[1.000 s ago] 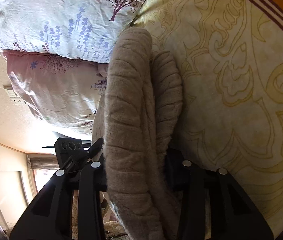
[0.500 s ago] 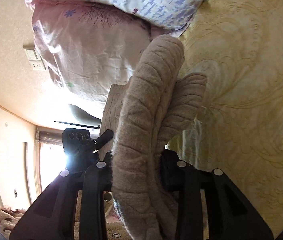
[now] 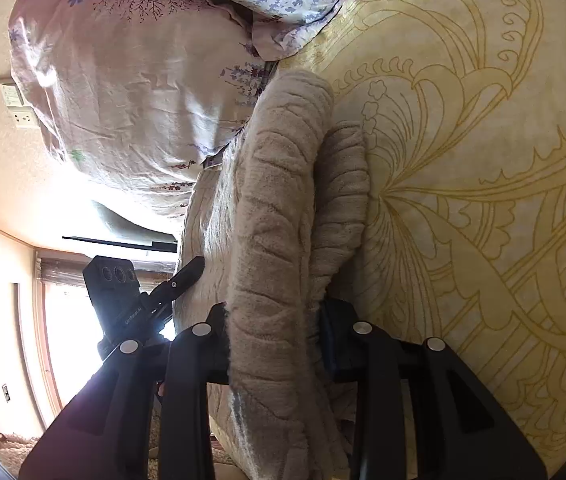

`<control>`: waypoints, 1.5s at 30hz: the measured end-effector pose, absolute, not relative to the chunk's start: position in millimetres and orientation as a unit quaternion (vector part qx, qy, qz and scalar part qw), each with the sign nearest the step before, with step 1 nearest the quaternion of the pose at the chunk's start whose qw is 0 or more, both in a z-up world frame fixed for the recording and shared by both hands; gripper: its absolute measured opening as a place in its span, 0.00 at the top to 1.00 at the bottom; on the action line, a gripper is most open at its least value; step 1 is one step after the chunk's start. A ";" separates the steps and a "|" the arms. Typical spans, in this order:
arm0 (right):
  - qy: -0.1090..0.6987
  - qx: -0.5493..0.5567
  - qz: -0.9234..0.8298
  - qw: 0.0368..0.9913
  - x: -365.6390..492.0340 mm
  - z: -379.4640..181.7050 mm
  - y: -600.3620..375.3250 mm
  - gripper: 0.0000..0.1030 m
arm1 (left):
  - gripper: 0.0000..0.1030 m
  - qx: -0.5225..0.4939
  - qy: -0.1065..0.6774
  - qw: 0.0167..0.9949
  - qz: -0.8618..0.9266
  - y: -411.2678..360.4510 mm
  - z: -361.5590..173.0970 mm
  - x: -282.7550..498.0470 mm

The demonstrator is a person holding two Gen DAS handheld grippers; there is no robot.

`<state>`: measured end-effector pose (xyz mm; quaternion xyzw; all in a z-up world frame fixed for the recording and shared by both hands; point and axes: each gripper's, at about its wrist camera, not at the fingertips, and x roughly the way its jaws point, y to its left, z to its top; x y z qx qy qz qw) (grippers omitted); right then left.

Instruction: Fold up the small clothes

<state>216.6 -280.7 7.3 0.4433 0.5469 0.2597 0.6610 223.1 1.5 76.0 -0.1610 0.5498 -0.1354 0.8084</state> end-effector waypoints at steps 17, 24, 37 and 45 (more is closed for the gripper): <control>0.531 0.424 0.197 0.706 222.5 40.9 -328.2 0.52 | 0.19 0.027 0.514 0.857 -0.033 -28.9 117.0 224.6; 0.534 0.410 0.204 0.711 240.9 44.9 -315.2 0.53 | 0.15 -0.012 0.462 0.881 -0.096 -49.3 147.8 206.9; 0.545 0.241 0.106 0.796 235.5 68.4 -287.5 0.79 | 0.12 0.040 0.501 0.858 -0.110 -82.5 108.8 201.6; 0.454 0.140 0.161 0.865 150.5 115.3 -255.5 0.79 | 0.12 0.046 0.465 0.878 -0.102 -65.0 130.0 149.9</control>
